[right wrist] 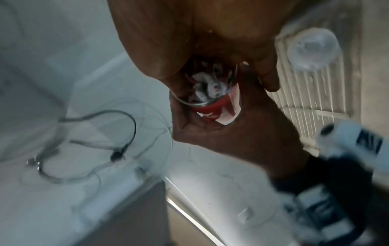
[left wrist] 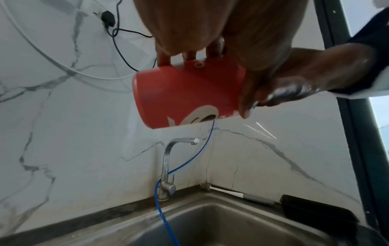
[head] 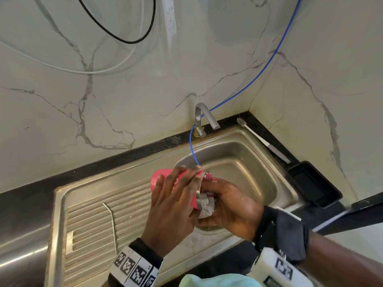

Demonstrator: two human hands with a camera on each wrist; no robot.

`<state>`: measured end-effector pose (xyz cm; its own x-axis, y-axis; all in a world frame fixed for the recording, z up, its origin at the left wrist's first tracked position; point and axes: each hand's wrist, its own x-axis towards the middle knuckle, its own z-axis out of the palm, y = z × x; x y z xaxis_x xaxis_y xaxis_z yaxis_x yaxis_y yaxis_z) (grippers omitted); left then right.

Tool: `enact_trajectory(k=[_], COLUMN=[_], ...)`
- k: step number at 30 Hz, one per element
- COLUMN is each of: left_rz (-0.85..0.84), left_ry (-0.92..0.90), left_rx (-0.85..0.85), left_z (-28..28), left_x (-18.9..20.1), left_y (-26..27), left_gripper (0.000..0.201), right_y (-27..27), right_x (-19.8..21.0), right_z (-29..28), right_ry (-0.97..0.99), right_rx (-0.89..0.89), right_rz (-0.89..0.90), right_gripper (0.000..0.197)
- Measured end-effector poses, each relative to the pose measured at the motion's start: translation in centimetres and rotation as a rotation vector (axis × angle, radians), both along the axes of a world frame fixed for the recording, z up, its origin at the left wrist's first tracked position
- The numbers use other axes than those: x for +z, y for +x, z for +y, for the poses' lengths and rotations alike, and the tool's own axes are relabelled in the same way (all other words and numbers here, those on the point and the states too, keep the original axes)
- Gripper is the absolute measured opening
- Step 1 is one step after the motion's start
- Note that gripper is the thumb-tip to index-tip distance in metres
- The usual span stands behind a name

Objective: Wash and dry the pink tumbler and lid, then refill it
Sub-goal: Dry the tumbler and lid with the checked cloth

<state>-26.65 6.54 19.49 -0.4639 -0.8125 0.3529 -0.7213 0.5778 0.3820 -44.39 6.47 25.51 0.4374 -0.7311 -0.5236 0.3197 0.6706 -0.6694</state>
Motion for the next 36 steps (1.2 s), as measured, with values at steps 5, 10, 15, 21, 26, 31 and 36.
enact_trajectory(k=[5,10,15,21,26,31,36], left_rz=[0.089,-0.173,-0.227,-0.092,0.03,0.06,0.035], left_ry=[0.09,0.209,-0.025,-0.131,0.035,0.147,-0.061], left_rx=[-0.086,-0.115,-0.104,-0.008,-0.213,-0.34,-0.169], left_z=[-1.1,-3.0,-3.0,-0.2,-2.1,-3.6,-2.5], left_x=[2.8,4.1,2.3,-1.3,0.5,2.4,1.4], left_y=[1.8,2.4,1.9,-0.3,1.9,3.0,1.3], left_gripper=[0.089,0.104,0.087,0.076,0.086,0.09,0.082], right_y=[-1.2,-2.1,-1.8,-1.0,-1.8,-1.6,-0.9], right_x=[-0.6,0.2,0.0,0.2,-1.2,-1.1,-0.1], right_z=[-0.6,-1.1,-0.4,0.4,0.7,0.3,0.6], right_ry=[-0.453,-0.75,-0.582,0.003,-0.444,-0.571,-0.314], right_rx=[0.116,0.456,0.267,-0.175,0.044,0.276,-0.082], right_rz=[0.451,0.754,0.566,-0.087,0.317,0.568,0.181], right_gripper=[0.019,0.014,0.014,0.035,0.024,0.023,0.023])
